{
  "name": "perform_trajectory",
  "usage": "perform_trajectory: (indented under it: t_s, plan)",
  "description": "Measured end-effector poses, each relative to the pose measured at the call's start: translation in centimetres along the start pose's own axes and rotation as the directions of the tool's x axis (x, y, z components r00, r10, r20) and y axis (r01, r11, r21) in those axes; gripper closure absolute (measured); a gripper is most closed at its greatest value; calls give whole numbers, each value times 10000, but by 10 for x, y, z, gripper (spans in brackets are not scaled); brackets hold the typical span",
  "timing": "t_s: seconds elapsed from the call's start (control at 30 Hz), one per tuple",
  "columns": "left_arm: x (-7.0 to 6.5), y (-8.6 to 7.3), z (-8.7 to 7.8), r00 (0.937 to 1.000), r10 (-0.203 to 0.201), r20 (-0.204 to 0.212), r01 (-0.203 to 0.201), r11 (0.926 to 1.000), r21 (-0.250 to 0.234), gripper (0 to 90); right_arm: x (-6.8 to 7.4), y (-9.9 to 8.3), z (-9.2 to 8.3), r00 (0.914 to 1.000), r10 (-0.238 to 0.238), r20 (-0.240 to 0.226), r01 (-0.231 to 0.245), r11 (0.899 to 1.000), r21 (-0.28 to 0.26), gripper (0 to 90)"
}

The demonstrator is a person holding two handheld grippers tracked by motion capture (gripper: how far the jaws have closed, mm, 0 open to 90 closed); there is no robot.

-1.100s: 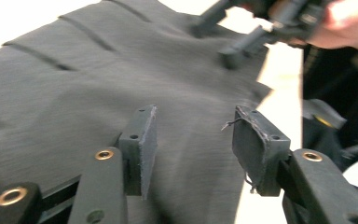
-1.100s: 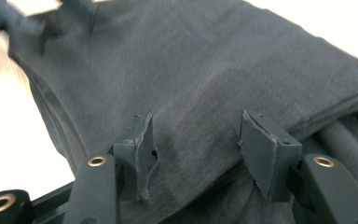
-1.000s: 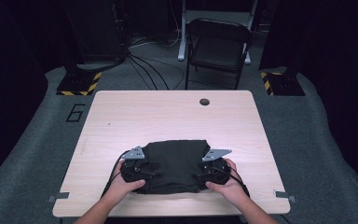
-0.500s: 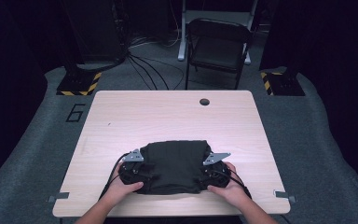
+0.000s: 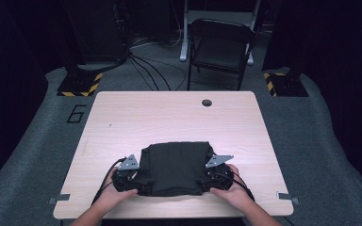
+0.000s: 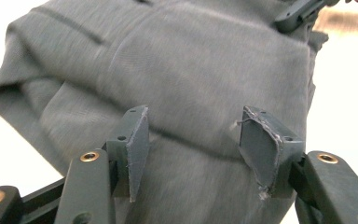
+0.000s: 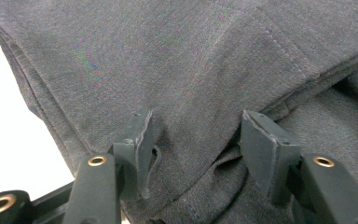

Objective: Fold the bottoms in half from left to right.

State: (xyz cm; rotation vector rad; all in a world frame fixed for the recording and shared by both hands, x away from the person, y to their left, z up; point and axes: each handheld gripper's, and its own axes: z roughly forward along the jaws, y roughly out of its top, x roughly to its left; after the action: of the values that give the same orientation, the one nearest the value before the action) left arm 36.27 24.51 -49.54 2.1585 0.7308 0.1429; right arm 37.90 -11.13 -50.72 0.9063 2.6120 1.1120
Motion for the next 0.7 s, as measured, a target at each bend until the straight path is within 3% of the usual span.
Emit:
perform_trajectory:
  t_s: [0.2,0.27,0.47,0.5,0.57,0.67,0.7]
  plan:
    - [3,-14,-4,9999,-113,66,111,9994,328,533,2,0,-1,10000,0,82,0,10000,61,447]
    - [2,-17,-1,9998,179,-62,-177,9992,365,544,2,0,-1,10000,49,75,-50,10000,63,447]
    - [-1,-21,4,9997,211,-148,-206,9992,343,553,1,-1,-1,10000,-30,51,30,10000,12,447]
    - [-4,-20,4,9989,393,-268,-383,9985,392,553,1,-1,-1,10000,-22,53,22,10000,-2,446]
    - [-6,-18,3,9979,626,-142,-618,9970,455,566,1,-1,-1,10000,-10,51,10,10000,-10,446]
    - [-12,-17,1,9932,829,817,-863,9955,383,617,1,-1,-1,9999,-51,91,52,10000,-76,446]
    - [-13,-17,2,9919,911,890,-955,9943,468,621,2,-1,-1,10000,34,82,-34,10000,-62,446]
